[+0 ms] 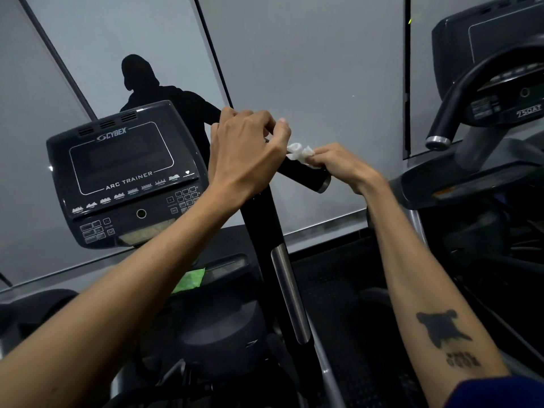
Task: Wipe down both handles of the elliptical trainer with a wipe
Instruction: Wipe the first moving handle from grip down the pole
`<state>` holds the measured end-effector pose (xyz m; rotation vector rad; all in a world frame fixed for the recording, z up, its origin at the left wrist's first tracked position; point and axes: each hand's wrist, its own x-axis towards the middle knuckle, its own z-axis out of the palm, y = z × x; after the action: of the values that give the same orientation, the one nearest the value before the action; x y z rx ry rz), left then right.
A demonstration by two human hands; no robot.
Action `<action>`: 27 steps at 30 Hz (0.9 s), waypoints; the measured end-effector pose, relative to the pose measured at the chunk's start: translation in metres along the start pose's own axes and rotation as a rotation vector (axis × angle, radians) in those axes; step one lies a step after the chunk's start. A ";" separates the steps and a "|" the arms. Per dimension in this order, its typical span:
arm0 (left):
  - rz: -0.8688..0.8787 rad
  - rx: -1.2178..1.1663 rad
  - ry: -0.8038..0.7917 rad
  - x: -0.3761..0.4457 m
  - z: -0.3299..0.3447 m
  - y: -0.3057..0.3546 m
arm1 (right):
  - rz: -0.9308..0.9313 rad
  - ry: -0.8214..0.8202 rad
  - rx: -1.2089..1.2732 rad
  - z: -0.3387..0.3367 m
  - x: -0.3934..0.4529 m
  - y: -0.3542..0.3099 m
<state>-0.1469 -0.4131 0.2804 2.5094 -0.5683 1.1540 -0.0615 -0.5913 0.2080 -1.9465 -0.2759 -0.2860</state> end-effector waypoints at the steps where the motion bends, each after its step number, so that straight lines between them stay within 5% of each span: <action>1: -0.003 -0.013 0.005 0.000 0.000 0.000 | -0.031 0.018 -0.033 0.004 -0.001 -0.002; 4: -0.018 -0.086 0.008 0.001 -0.001 -0.001 | -0.165 0.142 -0.075 0.024 -0.009 -0.007; 8: -0.027 -0.172 0.001 0.000 -0.005 -0.003 | -0.130 0.260 0.450 0.028 -0.020 -0.003; 14: 0.017 -0.079 -0.114 0.008 -0.007 -0.006 | -0.163 0.326 0.676 0.011 -0.028 -0.035; 18: 0.136 0.193 -0.368 0.028 -0.012 0.002 | -0.217 0.275 0.825 0.002 -0.033 -0.062; 22: 0.104 0.021 -0.411 0.045 -0.022 0.015 | -0.300 0.225 1.102 0.003 -0.037 -0.073; 27: -0.204 -0.409 -0.303 0.053 -0.019 0.015 | -0.311 0.581 0.623 0.027 -0.031 -0.059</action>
<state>-0.1353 -0.4296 0.3348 2.3231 -0.5424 0.5231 -0.1075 -0.5455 0.2393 -1.1406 -0.2424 -0.8422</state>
